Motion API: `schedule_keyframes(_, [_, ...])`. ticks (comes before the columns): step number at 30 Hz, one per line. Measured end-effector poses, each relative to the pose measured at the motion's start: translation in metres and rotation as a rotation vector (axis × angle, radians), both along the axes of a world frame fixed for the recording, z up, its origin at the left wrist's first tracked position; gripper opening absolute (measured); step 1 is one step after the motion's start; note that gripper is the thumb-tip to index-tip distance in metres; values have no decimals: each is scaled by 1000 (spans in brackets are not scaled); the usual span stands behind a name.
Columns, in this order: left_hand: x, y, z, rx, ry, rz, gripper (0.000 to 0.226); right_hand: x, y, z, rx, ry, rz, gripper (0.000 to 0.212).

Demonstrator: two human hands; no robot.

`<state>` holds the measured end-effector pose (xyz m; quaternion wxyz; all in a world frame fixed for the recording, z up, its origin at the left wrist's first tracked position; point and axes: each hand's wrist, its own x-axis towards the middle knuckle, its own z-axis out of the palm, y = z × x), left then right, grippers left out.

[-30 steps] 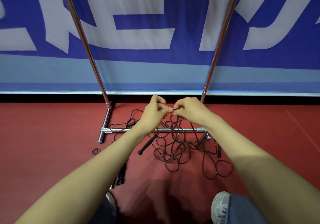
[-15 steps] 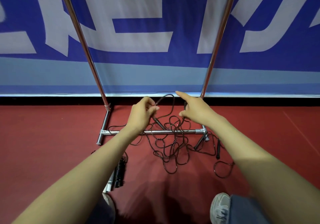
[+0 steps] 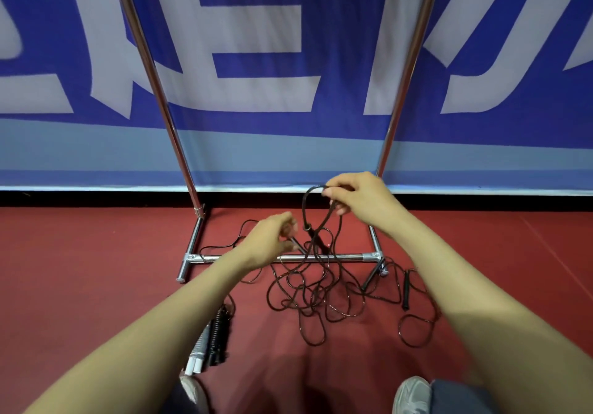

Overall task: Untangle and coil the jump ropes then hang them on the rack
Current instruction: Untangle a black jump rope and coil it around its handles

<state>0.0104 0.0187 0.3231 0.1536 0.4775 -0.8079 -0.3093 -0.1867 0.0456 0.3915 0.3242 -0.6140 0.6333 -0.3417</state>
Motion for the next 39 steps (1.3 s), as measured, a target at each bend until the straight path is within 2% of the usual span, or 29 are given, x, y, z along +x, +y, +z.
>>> schedule_keyframes(2, [4, 0, -9, -17, 11, 54, 33, -8, 0, 4, 7, -91, -16, 8])
schedule_keyframes(5, [0, 2, -1, 83, 196, 100, 56, -13, 2, 5, 22, -100, -3, 9])
schedule_keyframes(7, [-5, 4, 7, 158, 258, 50, 49, -11, 3, 6, 21, -128, 10, 7])
schedule_keyframes(9, [-8, 5, 6, 129, 155, 28, 34, -9, 4, 8, 11, -158, 24, 7])
schedule_keyframes(11, [-8, 3, 0, 114, 95, 88, 21, -10, 4, 9, 2, -164, 17, 8])
schedule_keyframes(14, [-9, 0, -3, 154, 207, 230, 11, -16, 3, 7, -31, -101, -45, 7])
schedule_keyframes(18, [-16, -1, -2, 250, 385, 395, 19, -18, 2, 0, 44, 116, -90, 43])
schedule_keyframes(20, [-20, -2, -2, 348, 504, 500, 20, -17, 2, -5, 127, 120, -57, 34])
schedule_keyframes(22, [-21, -3, 2, 342, 489, 517, 19, -15, 3, -8, 145, 150, 18, 16])
schedule_keyframes(24, [-23, -3, 7, 307, 475, 454, 18, -10, 5, -5, 131, 228, 96, 7])
schedule_keyframes(27, [-31, 3, 14, 316, 510, 295, 32, -3, 6, -4, 110, 239, 142, 8])
schedule_keyframes(30, [-35, 10, 16, 262, 436, 215, 23, 0, 5, -4, 70, 194, 122, 6])
schedule_keyframes(33, [-32, 8, 19, 205, 430, 280, 17, 4, 5, -4, 78, 76, 124, 3])
schedule_keyframes(35, [-30, 3, 25, 194, 509, 352, 21, 5, 3, -10, 134, 9, 114, 12])
schedule_keyframes(39, [-19, -9, 37, 187, 720, 501, 26, 4, -5, -35, 270, 178, 179, 21])
